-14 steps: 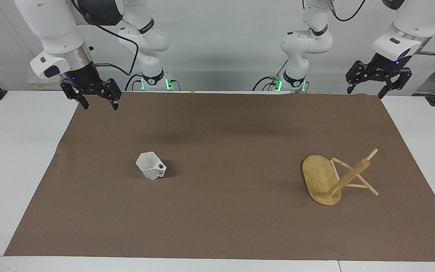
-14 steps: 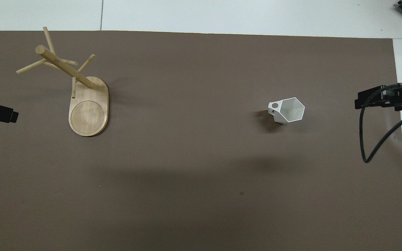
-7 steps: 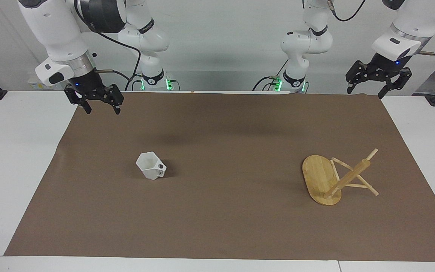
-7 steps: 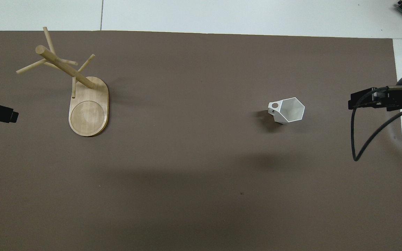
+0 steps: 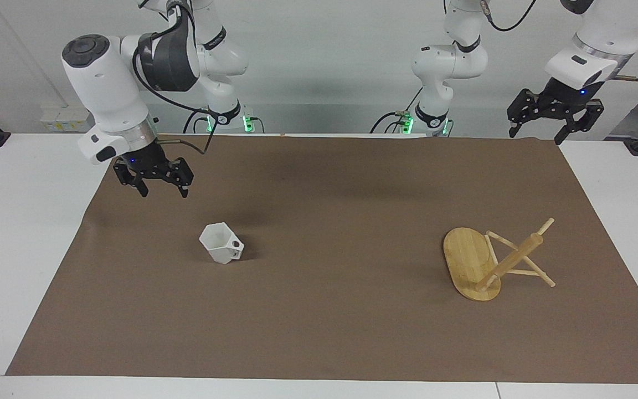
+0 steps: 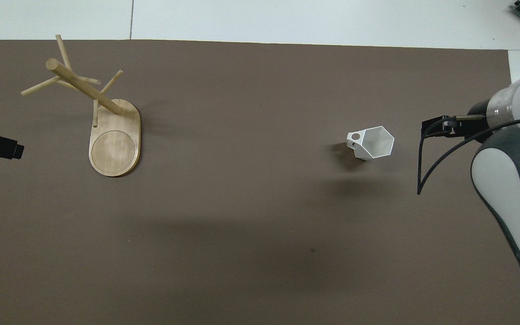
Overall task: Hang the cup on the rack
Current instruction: 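Grasp the white cup rim with the right gripper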
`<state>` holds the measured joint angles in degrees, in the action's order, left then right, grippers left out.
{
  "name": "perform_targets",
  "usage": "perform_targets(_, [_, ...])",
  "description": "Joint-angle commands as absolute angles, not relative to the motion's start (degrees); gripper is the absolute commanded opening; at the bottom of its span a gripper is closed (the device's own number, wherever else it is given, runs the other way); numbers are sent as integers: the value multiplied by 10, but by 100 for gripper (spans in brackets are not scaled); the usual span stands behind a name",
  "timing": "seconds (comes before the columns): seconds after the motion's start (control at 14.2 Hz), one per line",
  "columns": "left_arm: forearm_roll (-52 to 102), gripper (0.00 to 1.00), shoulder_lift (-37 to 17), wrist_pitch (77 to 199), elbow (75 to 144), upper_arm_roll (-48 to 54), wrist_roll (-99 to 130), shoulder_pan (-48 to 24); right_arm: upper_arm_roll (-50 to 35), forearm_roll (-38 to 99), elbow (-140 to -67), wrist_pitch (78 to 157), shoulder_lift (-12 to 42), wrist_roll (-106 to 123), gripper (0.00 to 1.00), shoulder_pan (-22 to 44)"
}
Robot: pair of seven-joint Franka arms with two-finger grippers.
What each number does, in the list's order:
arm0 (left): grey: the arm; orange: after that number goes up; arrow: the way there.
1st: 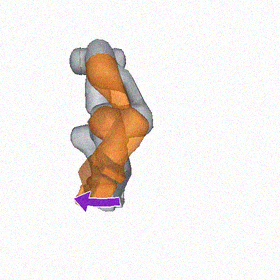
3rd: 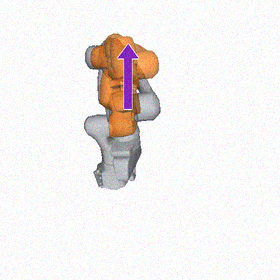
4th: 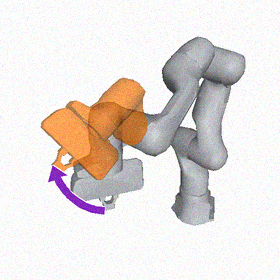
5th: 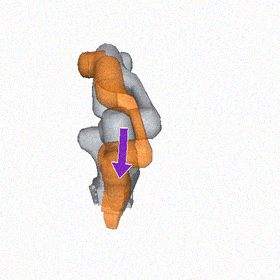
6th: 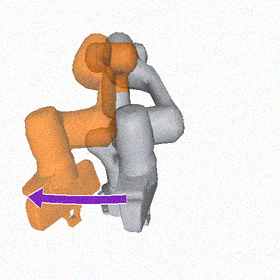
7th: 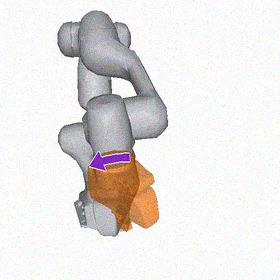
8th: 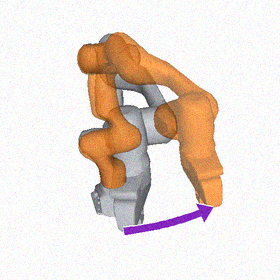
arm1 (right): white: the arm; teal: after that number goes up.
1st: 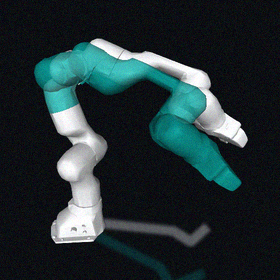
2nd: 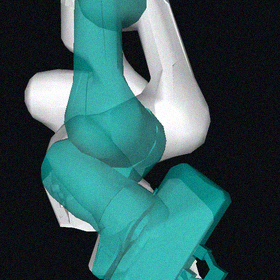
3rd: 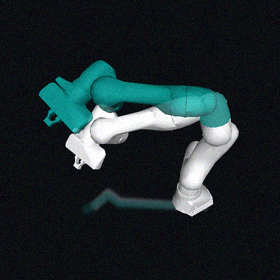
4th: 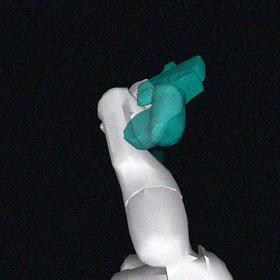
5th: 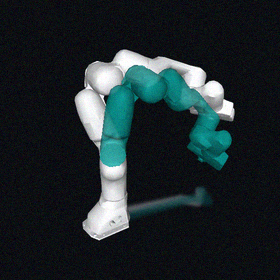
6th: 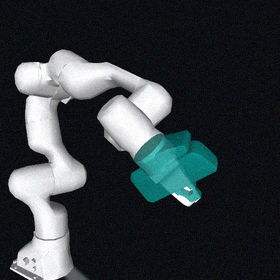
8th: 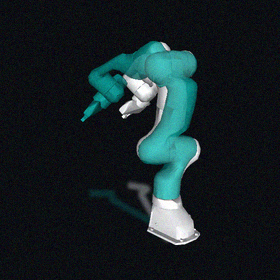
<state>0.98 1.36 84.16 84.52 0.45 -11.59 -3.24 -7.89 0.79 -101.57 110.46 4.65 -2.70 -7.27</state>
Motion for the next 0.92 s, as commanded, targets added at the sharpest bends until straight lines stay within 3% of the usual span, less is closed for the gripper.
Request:
perform_targets(0.0, [7,100,28,839,861,3,-112,-33,-82,16,-1029,1149,72,-24,100,-70])
perform_targets(0.35, [7,100,29,839,862,3,-112,-33,-83,16,-1050,1201,102,-41,100,-59])
perform_targets(0.85, [7,100,28,839,861,4,-112,-33,-83,16,-1092,1220,105,-90,100,-47])
